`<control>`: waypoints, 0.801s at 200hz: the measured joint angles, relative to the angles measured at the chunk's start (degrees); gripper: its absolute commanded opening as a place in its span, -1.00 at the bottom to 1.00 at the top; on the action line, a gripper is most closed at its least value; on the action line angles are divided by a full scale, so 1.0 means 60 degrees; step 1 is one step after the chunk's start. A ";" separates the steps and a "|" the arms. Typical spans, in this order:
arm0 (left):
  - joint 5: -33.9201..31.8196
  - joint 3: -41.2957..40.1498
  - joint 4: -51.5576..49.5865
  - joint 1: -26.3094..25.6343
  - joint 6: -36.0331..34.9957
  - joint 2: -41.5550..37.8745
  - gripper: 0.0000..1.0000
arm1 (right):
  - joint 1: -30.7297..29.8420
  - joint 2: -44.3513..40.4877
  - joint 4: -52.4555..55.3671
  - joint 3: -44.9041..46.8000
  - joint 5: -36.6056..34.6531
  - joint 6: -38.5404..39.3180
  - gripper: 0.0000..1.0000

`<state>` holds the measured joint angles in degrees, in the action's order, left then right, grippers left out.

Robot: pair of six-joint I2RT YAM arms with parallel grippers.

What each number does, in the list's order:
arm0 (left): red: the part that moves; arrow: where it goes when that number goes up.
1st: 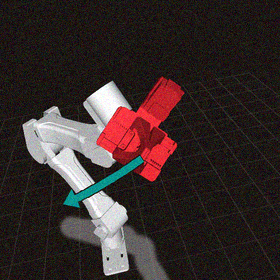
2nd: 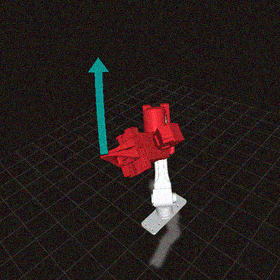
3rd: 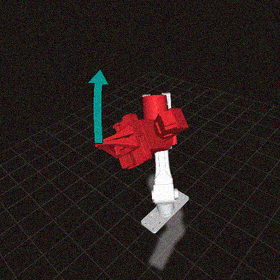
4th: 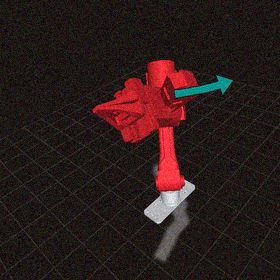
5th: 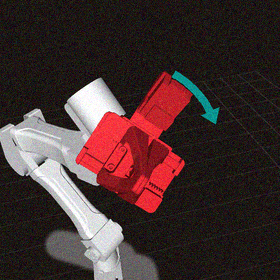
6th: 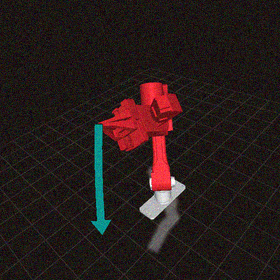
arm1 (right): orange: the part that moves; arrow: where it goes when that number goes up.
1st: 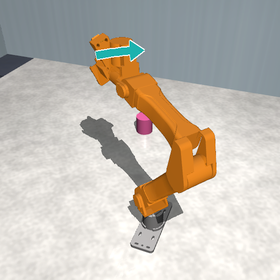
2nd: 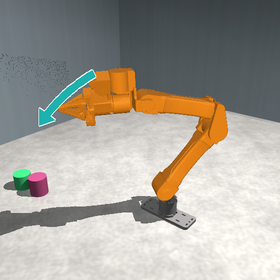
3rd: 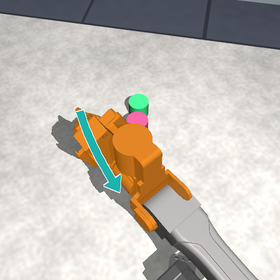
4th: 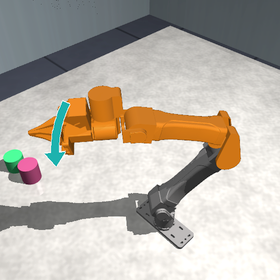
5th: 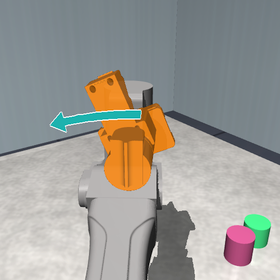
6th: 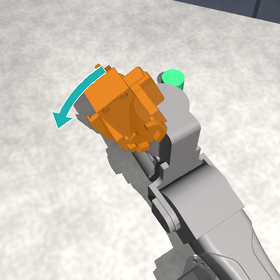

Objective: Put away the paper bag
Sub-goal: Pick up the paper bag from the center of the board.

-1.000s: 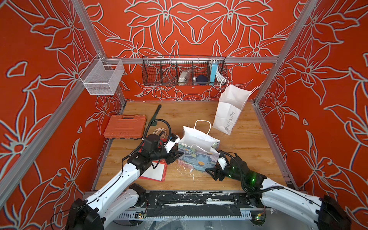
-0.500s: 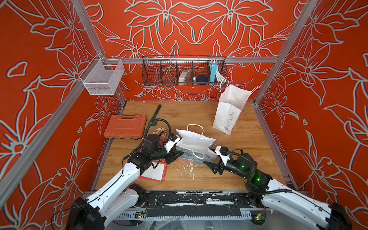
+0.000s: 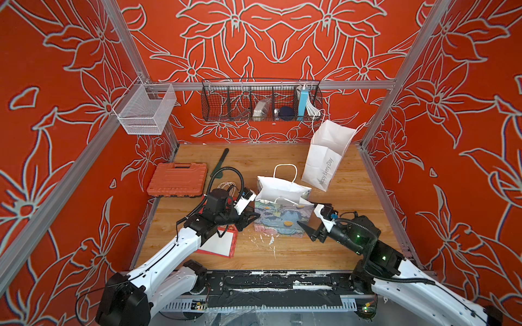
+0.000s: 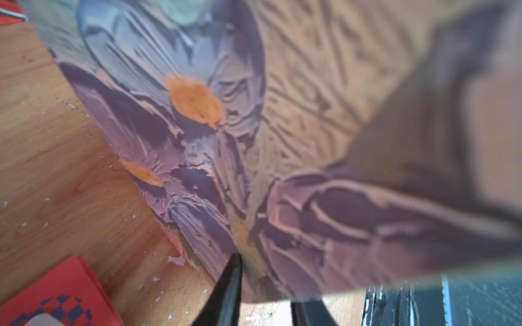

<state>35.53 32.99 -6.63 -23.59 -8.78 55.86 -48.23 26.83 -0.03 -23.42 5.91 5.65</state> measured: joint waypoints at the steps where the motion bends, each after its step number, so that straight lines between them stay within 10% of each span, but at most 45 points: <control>1: 0.0004 0.0004 0.0004 0.0000 0.0007 0.0007 -0.54 | 0.0026 0.0007 0.0047 -0.0025 -0.0004 0.0004 0.79; 43: 0.0339 0.0240 0.0470 0.0022 0.0102 0.0605 -1.00 | 0.1253 0.0882 0.0809 -0.0969 0.0645 0.0248 0.82; 160: 0.1654 0.0805 -0.0707 0.0594 -0.1479 0.0630 -1.00 | 0.5421 0.1861 0.1545 -0.1883 0.6011 0.0317 0.91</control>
<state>45.45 37.82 -10.87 -20.03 -17.65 59.64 -15.70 38.00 9.23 -34.72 41.98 7.55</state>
